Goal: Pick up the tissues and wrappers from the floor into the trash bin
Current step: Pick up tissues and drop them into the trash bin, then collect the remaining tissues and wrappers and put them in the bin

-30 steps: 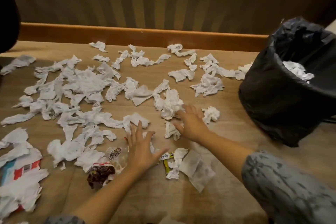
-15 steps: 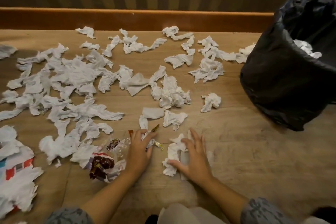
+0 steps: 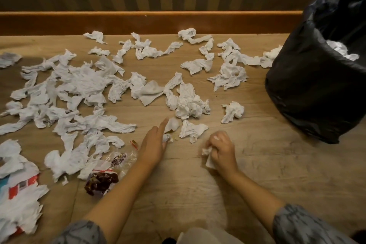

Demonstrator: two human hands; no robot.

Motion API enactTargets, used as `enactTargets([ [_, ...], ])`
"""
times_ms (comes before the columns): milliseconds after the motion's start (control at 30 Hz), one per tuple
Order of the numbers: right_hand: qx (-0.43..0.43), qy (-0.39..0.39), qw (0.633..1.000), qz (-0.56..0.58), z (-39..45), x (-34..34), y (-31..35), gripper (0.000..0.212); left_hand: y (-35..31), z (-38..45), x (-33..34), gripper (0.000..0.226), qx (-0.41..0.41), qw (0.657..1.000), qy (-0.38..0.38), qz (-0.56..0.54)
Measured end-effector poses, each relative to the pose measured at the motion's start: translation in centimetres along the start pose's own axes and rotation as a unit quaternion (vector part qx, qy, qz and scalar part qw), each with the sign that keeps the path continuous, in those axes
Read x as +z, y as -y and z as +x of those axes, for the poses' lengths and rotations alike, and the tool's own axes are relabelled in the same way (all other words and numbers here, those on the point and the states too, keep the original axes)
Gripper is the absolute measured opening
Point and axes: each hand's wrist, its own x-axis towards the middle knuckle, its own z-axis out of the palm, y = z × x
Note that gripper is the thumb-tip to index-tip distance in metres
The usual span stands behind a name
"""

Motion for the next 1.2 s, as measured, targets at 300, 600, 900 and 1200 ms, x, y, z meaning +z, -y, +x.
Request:
enactTargets([
  [300, 0.114, -0.181, 0.959, 0.187, 7.5, 1.5, 5.5, 0.02, -3.4, 4.2, -3.1, 0.058, -0.09, 0.957, -0.234, -0.143],
  [600, -0.01, 0.034, 0.994, -0.106, 2.9, 4.5, -0.1, 0.016, -3.6, 1.1, 2.2, 0.04, -0.119, 0.932, -0.164, -0.302],
  [900, -0.099, 0.213, 0.959, -0.156, -0.2, 3.5, -1.8, 0.05, -2.7, -1.2, 4.1, 0.047, 0.011, 0.949, -0.203, -0.242],
  [1200, -0.025, 0.049, 0.997, -0.053, 1.7, 0.4, -3.2, 0.022, -3.9, 1.6, 2.2, 0.055, -0.102, 0.878, -0.289, -0.368],
])
